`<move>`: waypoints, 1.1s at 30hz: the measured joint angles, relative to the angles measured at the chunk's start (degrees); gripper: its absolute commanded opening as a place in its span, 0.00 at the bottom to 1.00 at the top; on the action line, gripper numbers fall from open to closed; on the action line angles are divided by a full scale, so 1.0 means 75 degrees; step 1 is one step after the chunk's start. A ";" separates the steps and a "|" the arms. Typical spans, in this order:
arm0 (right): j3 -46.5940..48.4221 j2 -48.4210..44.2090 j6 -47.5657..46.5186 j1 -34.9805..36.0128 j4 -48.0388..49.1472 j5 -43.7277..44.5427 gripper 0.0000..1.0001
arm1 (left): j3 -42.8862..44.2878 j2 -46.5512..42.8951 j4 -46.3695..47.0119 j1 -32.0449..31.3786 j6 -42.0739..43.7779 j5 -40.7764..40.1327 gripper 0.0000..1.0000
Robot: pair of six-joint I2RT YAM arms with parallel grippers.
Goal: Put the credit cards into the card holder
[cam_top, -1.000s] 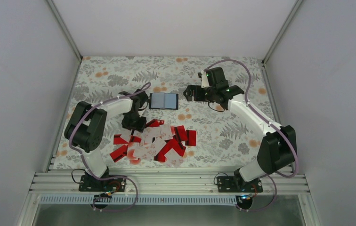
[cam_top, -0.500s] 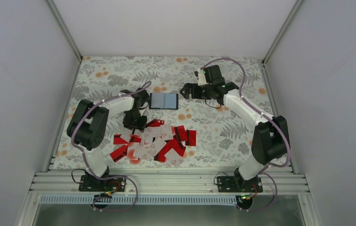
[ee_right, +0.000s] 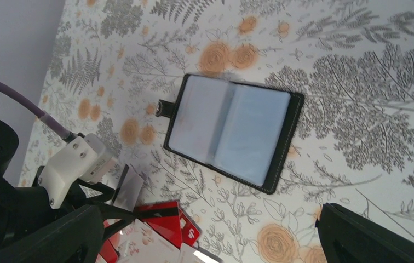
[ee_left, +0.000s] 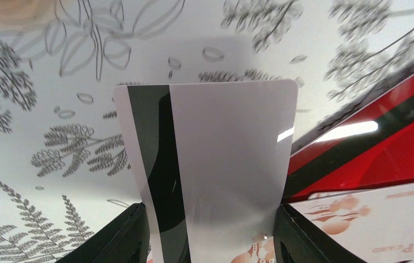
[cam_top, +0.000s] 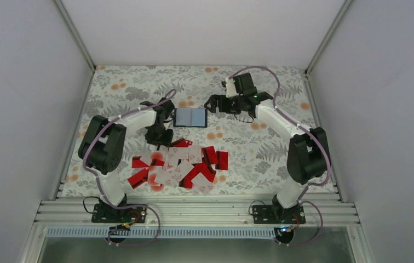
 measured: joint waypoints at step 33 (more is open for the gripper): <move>0.1536 0.2122 0.0017 0.0073 -0.1023 -0.4637 0.61 | 0.1413 -0.1160 0.1262 -0.0291 0.0181 0.2579 0.53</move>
